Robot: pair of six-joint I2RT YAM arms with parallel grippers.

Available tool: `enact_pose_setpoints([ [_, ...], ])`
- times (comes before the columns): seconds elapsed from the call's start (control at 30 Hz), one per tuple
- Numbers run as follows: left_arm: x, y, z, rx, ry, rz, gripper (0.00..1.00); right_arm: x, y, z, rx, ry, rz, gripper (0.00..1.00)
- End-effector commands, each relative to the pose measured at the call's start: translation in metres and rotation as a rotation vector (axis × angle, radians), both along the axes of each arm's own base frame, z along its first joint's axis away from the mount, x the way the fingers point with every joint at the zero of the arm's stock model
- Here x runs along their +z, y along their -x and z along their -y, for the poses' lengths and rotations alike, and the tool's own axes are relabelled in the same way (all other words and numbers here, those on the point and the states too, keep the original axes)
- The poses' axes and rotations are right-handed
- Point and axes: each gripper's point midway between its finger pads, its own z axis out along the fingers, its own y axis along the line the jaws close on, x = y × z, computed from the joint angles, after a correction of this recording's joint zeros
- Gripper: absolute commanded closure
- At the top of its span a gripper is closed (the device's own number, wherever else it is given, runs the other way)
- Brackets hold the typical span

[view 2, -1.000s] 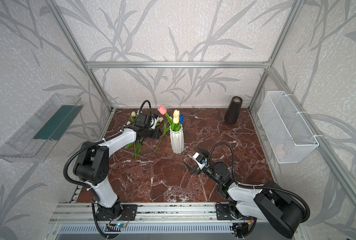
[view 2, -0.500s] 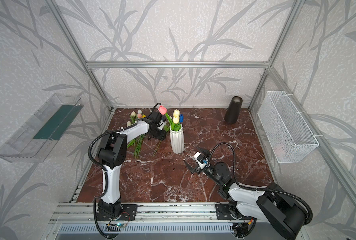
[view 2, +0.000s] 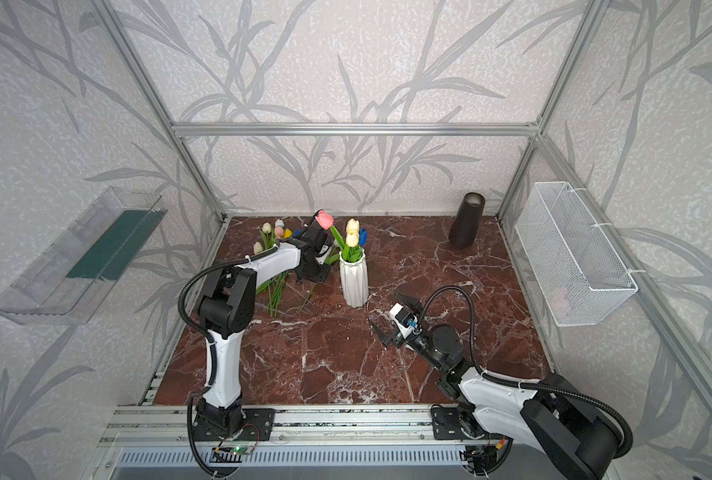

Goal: Arrange the flowers into the vase
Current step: 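Close the left gripper on a white tulip stem and lift it upright, then carry the white tulip with the left gripper above the vase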

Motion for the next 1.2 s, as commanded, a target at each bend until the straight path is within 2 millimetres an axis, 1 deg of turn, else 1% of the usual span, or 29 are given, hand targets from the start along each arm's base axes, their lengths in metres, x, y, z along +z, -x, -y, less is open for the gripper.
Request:
enact_pose_setpoints([
  [0.0, 0.068, -0.005, -0.009, 0.079, 0.078, 0.186, 1.00, 0.003, 0.001, 0.002, -0.009, -0.008, 0.012, 0.01],
  [0.13, 0.134, 0.007, -0.027, 0.169, 0.178, 0.404, 1.00, 0.003, 0.002, 0.000, 0.003, -0.010, 0.009, 0.01],
  [0.17, 0.154, 0.012, -0.036, 0.212, 0.203, 0.486, 1.00, 0.003, 0.002, 0.000, 0.004, -0.011, 0.010, 0.01],
  [0.2, 0.170, 0.018, -0.044, 0.247, 0.217, 0.560, 1.00, 0.003, 0.002, 0.000, 0.005, -0.011, 0.010, 0.01],
  [0.27, 0.212, 0.032, -0.061, 0.299, 0.273, 0.776, 1.00, 0.003, 0.002, 0.000, 0.003, -0.011, 0.010, 0.01],
  [0.3, 0.234, 0.041, -0.066, 0.300, 0.315, 0.883, 1.00, 0.003, 0.002, 0.000, 0.002, -0.013, 0.010, 0.01],
  [0.33, 0.257, 0.053, -0.067, 0.255, 0.349, 1.004, 1.00, 0.004, 0.002, 0.000, 0.002, -0.014, 0.011, 0.01],
  [0.37, 0.280, 0.068, -0.066, 0.198, 0.378, 1.120, 1.00, 0.003, 0.002, 0.000, 0.002, -0.014, 0.010, 0.01],
  [0.4, 0.299, 0.081, -0.065, 0.151, 0.405, 1.200, 1.00, 0.004, 0.002, 0.000, 0.003, -0.014, 0.012, 0.01],
  [0.43, 0.318, 0.095, -0.061, 0.096, 0.443, 1.271, 1.00, 0.003, 0.003, 0.000, 0.006, -0.014, 0.009, 0.01],
  [0.47, 0.336, 0.106, -0.052, 0.021, 0.484, 1.320, 1.00, 0.003, 0.003, -0.001, 0.011, -0.013, 0.008, 0.01],
  [0.5, 0.348, 0.116, -0.039, -0.072, 0.527, 1.332, 1.00, 0.003, 0.003, -0.002, 0.014, -0.013, 0.007, 0.01],
  [0.57, 0.370, 0.138, -0.001, -0.288, 0.647, 1.344, 1.00, 0.002, 0.003, -0.003, 0.021, -0.010, 0.005, 0.01],
  [0.63, 0.386, 0.153, 0.027, -0.414, 0.757, 1.372, 1.00, 0.002, 0.003, -0.004, 0.023, -0.009, 0.008, 0.01],
  [0.67, 0.392, 0.157, 0.038, -0.452, 0.793, 1.373, 1.00, 0.002, 0.003, -0.004, 0.022, -0.007, 0.008, 0.01],
  [0.77, 0.405, 0.161, 0.074, -0.569, 0.922, 1.341, 1.00, 0.001, 0.003, -0.004, 0.025, -0.005, 0.007, 0.01],
  [0.87, 0.410, 0.157, 0.105, -0.628, 1.005, 1.341, 1.00, 0.000, 0.002, -0.005, 0.026, -0.005, 0.006, 0.01],
  [0.97, 0.406, 0.145, 0.127, -0.651, 1.066, 1.309, 1.00, 0.000, 0.002, -0.005, 0.026, -0.005, 0.006, 0.01],
  [1.0, 0.406, 0.142, 0.132, -0.654, 1.082, 1.310, 1.00, 0.000, 0.003, -0.005, 0.026, -0.004, 0.006, 0.01],
  [1.1, 0.407, 0.132, 0.141, -0.641, 1.137, 1.311, 1.00, 0.001, 0.004, -0.004, 0.025, -0.007, 0.014, 0.01],
  [1.17, 0.405, 0.126, 0.144, -0.640, 1.139, 1.310, 1.00, 0.002, 0.004, -0.003, 0.021, -0.006, 0.015, 0.01],
])
